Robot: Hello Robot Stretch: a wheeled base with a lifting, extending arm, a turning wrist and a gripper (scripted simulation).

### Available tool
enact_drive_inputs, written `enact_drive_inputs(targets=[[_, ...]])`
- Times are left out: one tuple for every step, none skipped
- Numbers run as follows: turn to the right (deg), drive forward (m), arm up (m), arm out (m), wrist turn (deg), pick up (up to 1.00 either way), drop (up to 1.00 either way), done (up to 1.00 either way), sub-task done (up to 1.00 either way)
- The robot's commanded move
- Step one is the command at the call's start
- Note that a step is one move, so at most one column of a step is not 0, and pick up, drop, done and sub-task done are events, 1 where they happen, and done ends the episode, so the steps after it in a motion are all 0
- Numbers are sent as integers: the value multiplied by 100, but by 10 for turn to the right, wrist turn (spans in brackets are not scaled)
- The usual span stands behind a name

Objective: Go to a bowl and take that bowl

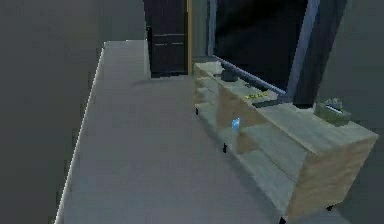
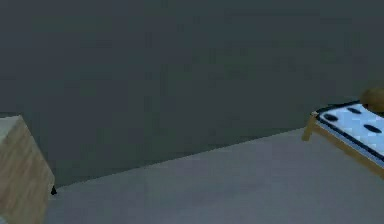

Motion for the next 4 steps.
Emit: enact_drive_inputs(targets=[[0,100,0,0,0,0,0,0,0],[-90,0,0,0,0,0,0,0,0],[0,10,0,0,0,0,0,0,0],[-450,0,0,0,0,0,0,0,0]])
